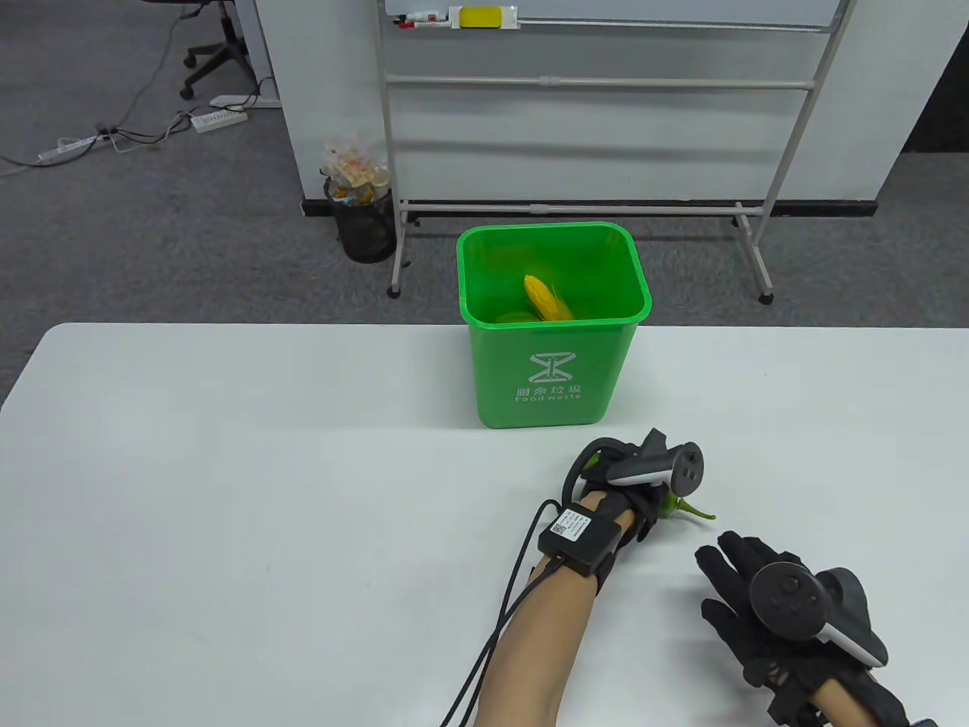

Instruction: Toss fruit and vegetables into food waste bin

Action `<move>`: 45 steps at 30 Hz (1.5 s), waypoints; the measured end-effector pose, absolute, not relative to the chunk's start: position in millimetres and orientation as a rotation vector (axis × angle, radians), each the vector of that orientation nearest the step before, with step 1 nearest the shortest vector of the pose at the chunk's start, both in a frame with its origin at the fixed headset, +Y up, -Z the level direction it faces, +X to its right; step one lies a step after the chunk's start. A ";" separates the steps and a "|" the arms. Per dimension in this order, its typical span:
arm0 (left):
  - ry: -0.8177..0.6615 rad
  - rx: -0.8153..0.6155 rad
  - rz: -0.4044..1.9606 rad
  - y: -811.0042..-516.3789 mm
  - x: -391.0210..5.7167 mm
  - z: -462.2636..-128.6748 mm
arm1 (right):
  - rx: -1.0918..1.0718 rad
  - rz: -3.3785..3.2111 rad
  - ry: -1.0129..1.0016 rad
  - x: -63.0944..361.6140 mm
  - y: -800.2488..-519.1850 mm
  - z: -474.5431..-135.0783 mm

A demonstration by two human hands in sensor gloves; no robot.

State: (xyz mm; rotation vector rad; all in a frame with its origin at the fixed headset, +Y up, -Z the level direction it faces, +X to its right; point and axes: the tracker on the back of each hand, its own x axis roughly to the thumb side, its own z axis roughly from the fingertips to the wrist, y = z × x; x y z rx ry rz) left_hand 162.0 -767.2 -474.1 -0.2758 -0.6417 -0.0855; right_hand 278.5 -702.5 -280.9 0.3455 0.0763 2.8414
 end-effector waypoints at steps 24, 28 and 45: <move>-0.777 -0.519 1.773 -674.2 24.2 -364.0 | 0.425 2.891 0.149 265.8 -714.7 -279.7; -0.747 -0.157 1.979 -563.9 15.8 -419.6 | 0.423 2.892 0.163 264.1 -717.1 -280.6; -0.330 -0.148 2.043 -590.4 -46.0 -443.4 | 0.439 2.880 0.148 257.8 -713.5 -278.6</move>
